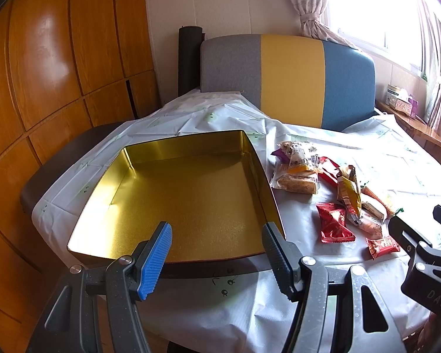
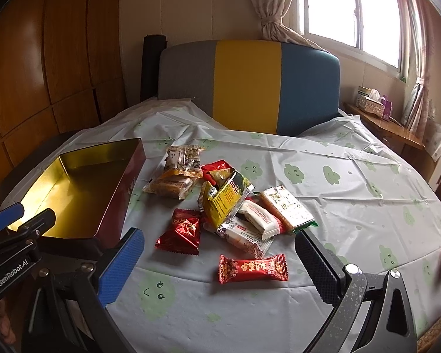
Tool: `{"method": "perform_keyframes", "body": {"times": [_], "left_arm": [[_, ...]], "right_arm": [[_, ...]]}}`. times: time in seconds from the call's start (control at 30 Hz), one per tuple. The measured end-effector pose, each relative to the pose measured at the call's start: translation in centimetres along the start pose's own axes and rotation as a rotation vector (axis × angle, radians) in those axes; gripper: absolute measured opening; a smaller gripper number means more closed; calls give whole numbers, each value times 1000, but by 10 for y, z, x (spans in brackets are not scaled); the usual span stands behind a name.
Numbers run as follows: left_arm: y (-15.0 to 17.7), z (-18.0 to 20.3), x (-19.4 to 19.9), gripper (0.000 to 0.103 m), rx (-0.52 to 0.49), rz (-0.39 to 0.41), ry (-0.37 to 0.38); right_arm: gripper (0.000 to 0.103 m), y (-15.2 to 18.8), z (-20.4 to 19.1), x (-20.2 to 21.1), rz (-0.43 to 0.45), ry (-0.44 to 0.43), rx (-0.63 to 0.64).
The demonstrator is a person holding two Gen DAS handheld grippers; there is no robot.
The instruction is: Organize snacks
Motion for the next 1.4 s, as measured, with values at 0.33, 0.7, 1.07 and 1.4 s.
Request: {"method": "perform_keyframes", "body": {"times": [0.33, 0.7, 1.07, 1.4], "left_arm": [[1, 0, 1, 65, -4, -3, 13], [1, 11, 2, 65, -35, -14, 118], [6, 42, -7, 65, -99, -86, 316], [-5, 71, -32, 60, -156, -210, 388]], "right_arm": [[103, -1, 2, 1, 5, 26, 8], [103, -2, 13, -5, -8, 32, -1], [103, -32, 81, -26, -73, -3, -49], [103, -52, 156, -79, -232, -28, -113]]}}
Point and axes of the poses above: each gripper's, at about its wrist camera, not at the fingertips, and x roughly against the way its jaws point, z to its right, y to its underside, the point moved 1 cm from there along -x, roughly the way its jaws point, and after that the axes turned 4 degrees about z, right-handed, at the moved point
